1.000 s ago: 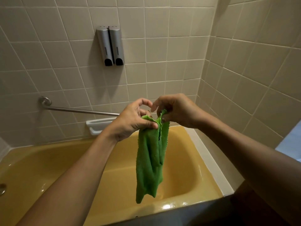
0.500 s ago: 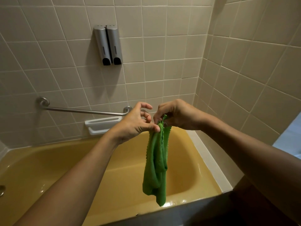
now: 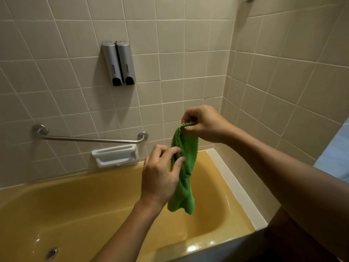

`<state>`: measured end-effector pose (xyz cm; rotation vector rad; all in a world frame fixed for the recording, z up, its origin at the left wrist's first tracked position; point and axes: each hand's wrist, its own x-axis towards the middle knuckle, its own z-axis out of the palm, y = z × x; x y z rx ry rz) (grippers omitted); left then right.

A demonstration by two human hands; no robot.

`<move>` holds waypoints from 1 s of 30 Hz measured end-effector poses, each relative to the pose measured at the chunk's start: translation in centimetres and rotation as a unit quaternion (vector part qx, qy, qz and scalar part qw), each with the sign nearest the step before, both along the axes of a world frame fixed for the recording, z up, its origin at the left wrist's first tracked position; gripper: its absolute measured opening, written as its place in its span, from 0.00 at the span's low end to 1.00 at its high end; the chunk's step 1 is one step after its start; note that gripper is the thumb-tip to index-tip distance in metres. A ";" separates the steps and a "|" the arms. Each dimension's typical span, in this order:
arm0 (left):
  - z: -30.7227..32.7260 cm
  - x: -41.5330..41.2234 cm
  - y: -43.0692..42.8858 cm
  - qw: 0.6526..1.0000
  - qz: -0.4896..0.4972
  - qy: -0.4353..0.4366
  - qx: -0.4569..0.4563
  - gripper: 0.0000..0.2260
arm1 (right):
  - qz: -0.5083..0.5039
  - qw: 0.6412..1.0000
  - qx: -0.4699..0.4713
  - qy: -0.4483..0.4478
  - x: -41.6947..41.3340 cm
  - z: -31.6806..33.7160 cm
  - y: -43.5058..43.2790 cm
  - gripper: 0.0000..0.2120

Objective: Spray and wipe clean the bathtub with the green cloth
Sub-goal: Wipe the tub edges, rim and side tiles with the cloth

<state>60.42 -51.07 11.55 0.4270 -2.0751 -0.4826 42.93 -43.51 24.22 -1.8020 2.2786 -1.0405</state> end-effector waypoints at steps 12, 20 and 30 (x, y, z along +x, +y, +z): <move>-0.4 -1.4 -2.9 0.984 -0.054 -0.169 -0.010 0.22 | -0.032 0.999 -0.016 0.016 -1.4 2.0 0.6 0.06; 3.4 -0.2 -4.2 0.873 0.005 -0.440 -0.211 0.21 | -0.078 0.992 0.021 0.100 -4.0 1.1 2.6 0.05; 7.5 0.8 -7.6 0.865 -0.112 -0.428 -0.237 0.06 | -0.096 0.980 0.098 0.141 -5.9 -0.2 3.1 0.08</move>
